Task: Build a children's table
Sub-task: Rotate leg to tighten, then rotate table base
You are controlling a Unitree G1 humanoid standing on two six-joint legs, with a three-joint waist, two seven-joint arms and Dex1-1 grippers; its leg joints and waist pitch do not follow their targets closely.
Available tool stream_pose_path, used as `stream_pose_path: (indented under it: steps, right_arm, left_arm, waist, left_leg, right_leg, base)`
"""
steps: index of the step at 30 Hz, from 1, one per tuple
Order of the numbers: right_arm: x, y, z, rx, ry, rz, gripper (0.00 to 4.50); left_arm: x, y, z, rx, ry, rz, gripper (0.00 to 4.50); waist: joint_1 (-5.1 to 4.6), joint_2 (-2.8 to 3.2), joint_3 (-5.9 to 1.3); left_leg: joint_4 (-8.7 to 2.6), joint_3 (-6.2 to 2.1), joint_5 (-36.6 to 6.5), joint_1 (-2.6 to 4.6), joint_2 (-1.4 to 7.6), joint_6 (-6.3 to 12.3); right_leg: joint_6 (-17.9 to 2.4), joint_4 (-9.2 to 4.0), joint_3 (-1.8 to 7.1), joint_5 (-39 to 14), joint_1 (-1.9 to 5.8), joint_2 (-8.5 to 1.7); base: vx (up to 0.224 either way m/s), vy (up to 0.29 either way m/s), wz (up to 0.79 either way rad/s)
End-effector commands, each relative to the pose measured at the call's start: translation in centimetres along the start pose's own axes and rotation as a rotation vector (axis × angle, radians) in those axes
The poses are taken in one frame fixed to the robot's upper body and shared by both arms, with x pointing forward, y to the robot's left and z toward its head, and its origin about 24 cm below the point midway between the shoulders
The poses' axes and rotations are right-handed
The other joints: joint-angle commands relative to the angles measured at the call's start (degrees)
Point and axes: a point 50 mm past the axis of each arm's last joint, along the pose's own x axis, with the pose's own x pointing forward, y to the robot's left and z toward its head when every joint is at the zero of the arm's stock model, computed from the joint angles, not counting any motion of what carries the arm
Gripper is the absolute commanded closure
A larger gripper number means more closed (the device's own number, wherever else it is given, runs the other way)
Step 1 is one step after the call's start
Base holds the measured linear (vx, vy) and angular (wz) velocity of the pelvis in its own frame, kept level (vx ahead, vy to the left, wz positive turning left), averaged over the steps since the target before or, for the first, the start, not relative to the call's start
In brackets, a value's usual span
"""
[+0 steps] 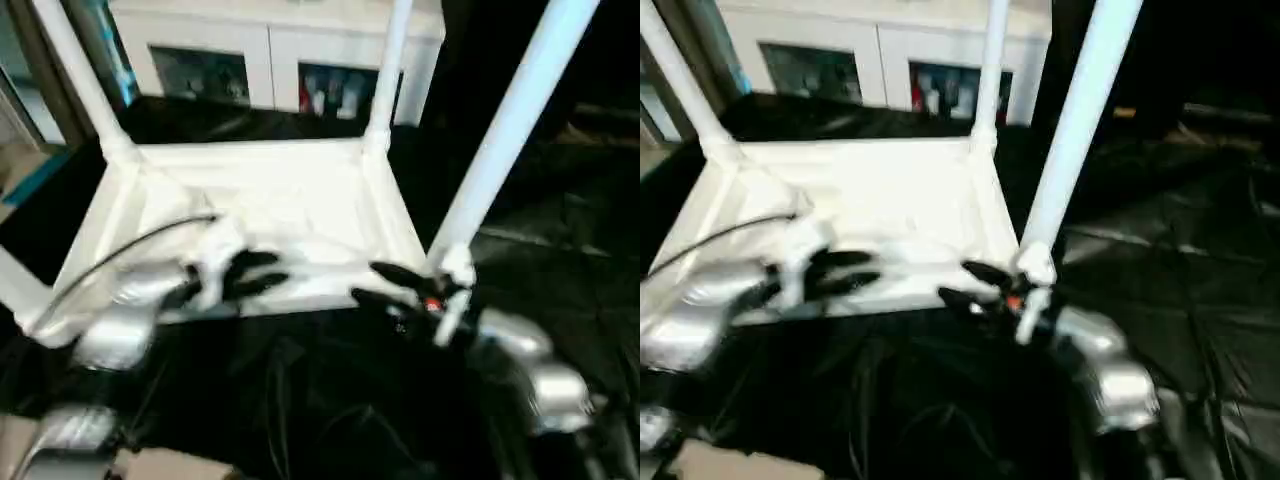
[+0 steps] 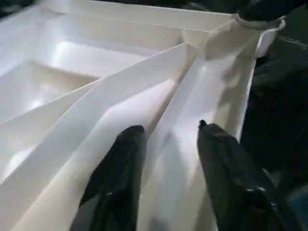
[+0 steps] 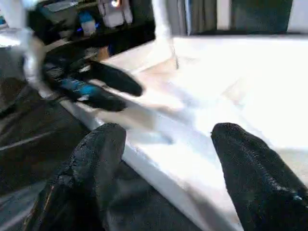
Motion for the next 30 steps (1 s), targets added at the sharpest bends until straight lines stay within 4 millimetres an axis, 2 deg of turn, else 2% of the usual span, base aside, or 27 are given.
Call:
stream_pose_path:
  steps: [1,2,3,4,5,7,9,11,13,14,17,19,23,24,26,28,30]
  right_arm:
    - [-0.1,0.1,-0.3,-0.065,-0.004,-0.034,1.18]
    - [-0.1,0.2,-0.4,-0.09,-0.006,-0.044,1.18]
    - [0.0,0.1,-0.4,-0.12,-0.011,-0.063,1.18]
    - [0.0,0.1,-0.4,-0.12,-0.011,-0.063,1.18]
    - [0.0,0.0,-0.4,-0.152,-0.015,-0.08,1.18]
    - [0.2,-0.2,-0.2,-0.232,-0.026,-0.1,1.18]
    - [0.4,-0.4,0.0,-0.272,-0.034,-0.115,1.18]
    - [0.6,-0.6,0.1,-0.329,-0.034,-0.126,1.18]
    - [0.7,-0.6,0.1,-0.363,-0.035,-0.131,1.18]
    - [0.8,-0.6,0.1,-0.372,-0.035,-0.129,1.18]
    - [1.1,-0.5,0.0,-0.416,-0.041,-0.124,1.18]
    - [1.2,-0.5,-0.2,-0.452,-0.044,-0.134,1.18]
    - [1.5,-1.3,-0.3,-0.516,-0.044,-0.221,1.18]
    - [1.6,-1.7,-0.2,-0.541,-0.044,-0.281,1.18]
    - [1.7,-2.3,0.1,-0.579,-0.06,-0.369,1.18]
    - [1.7,-2.7,0.3,-0.603,-0.082,-0.442,1.18]
    - [1.8,-2.9,0.3,-0.609,-0.099,-0.484,1.18]
  left_arm:
    - [-1.4,-0.3,0.4,0.009,-0.007,0.057,2.2]
    - [-2.1,-0.5,0.2,0.005,0.002,0.08,2.12]
    - [-3.0,-0.9,-0.1,-0.002,0.015,0.105,1.96]
    - [-3.0,-0.9,-0.1,-0.002,0.015,0.105,1.88]
    - [-3.8,-1.2,-0.4,-0.012,0.032,0.124,1.85]
    - [-5.4,-2.0,-1.3,-0.021,0.103,0.156,1.68]
    - [-6.1,-2.0,-1.8,-0.029,0.14,0.184,1.44]
    - [-6.8,-2.0,-2.6,-0.017,0.209,0.212,1.25]
    - [-7.3,-2.1,-3.1,-0.005,0.253,0.223,1.25]
    - [-7.5,-2.2,-3.3,-0.012,0.267,0.225,1.04]
    - [-8.4,-2.5,-4.0,-0.046,0.307,0.246,0.85]
    - [-9.1,-2.7,-4.4,-0.062,0.341,0.26,0.62]
    - [-10.9,-2.3,-5.5,-0.101,0.373,0.326,0.29]
    - [-11.4,-2.1,-5.7,-0.109,0.345,0.359,0.17]
    - [-11.9,-1.9,-5.6,-0.131,0.266,0.402,0.09]
    - [-12.7,-2.0,-5.7,-0.163,0.179,0.446,0.02]
    - [-14.3,-2.8,-6.7,-0.211,0.153,0.477,0.02]
  waist:
    - [-0.27,0.23,-3.3]
    - [-0.45,0.05,-2.96]
    - [-0.49,0.15,-3.06]
    - [-0.6,0.13,-2.89]
    - [-0.53,0.25,-3.03]
    - [-0.64,0.31,-2.9]
    - [-0.74,0.04,-2.91]
    - [-0.72,0.3,-2.99]
    - [-0.76,0.26,-3.04]
    - [-0.76,0.18,-3.11]
    - [-0.89,0.31,-3.27]
    - [-1.07,0.11,-3.3]
    - [-2.27,0.05,-3.21]
    - [-2.4,0.18,-3.14]
    - [-2.59,0.23,-3.23]
    - [-2.62,0.22,-3.26]
    - [-2.6,0.14,-3.41]
  left_leg:
    - [-4.65,-1.43,-10.24,1.82,3.98,2.22]
    - [-5.08,-1.57,-12.07,1.41,3.79,1.56]
    - [-5.11,-1.61,-13.35,1.7,3.92,0.57]
    - [-5.28,-1.68,-14.27,1.59,3.69,0.42]
    - [-5.16,-1.62,-14.67,1.87,3.7,0.09]
    - [-5.31,-1.79,-15.49,1.72,3.8,-0.33]
    - [-5.24,-1.65,-15.39,1.83,3.48,0.0]
    - [-5.15,-1.71,-14.69,1.89,3.41,0.19]
    - [-5.07,-1.71,-13.74,1.81,3.38,0.5]
    - [-4.96,-1.74,-12.76,1.71,3.32,0.88]
    - [-4.85,-1.74,-11.59,1.69,3.34,1.49]
    - [-4.73,-1.7,-11.17,1.54,3.24,1.86]
    - [-4.74,-1.73,-11.78,1.35,2.94,2.22]
    - [-4.66,-1.74,-12.44,1.47,2.87,1.74]
    - [-4.66,-1.66,-13.18,1.79,2.8,1.13]
    - [-4.71,-1.7,-13.88,1.76,2.95,1.05]
    - [-4.56,-1.68,-14.11,1.75,2.93,1.15]
  right_leg:
    - [-14.12,-3.47,2.8,-5.54,2.1,-3.7]
    - [-12.94,-3.88,2.77,-8.47,2.4,-3.53]
    - [-12.43,-3.87,2.94,-9.66,2.21,-3.71]
    - [-11.53,-4.23,2.95,-11.5,2.25,-3.45]
    - [-11.41,-4.18,3.01,-11.77,2.04,-3.48]
    - [-11.05,-4.25,3.07,-12.07,1.96,-3.51]
    - [-10.48,-4.37,3.12,-12.43,1.9,-3.19]
    - [-10.67,-4.22,3.13,-11.31,1.88,-3.07]
    - [-10.55,-4.05,3.1,-9.75,1.95,-2.94]
    - [-10.61,-3.89,3.11,-8.45,2.09,-2.96]
    - [-11.79,-3.52,2.98,-5.41,2.17,-2.87]
    - [-12.24,-3.35,2.98,-4.27,2.33,-2.84]
    - [-12.79,-3.53,2.9,-5.14,2.52,-2.72]
    - [-12.83,-3.63,2.9,-6.65,2.26,-2.72]
    - [-12.86,-3.8,2.97,-7.46,2.21,-2.65]
    - [-12.89,-3.68,2.99,-6.86,2.27,-2.6]
    - [-12.91,-3.44,3.0,-5.64,2.18,-2.62]
  base:
    - [0.0,0.0,0.0]
    - [0.0,0.0,0.0]
    - [0.0,0.0,0.0]
    - [0.0,0.0,0.0]
    - [0.0,0.0,0.0]
    - [0.0,0.0,0.0]
    - [0.0,0.0,0.0]
    - [0.0,0.0,0.0]
    - [0.0,0.0,0.0]
    - [0.0,0.0,0.0]
    - [0.0,0.0,0.0]
    - [0.0,0.0,0.0]
    - [0.0,0.0,0.0]
    - [0.0,0.0,0.0]
    - [0.0,0.0,0.0]
    - [0.0,0.0,0.0]
    - [0.0,0.0,0.0]
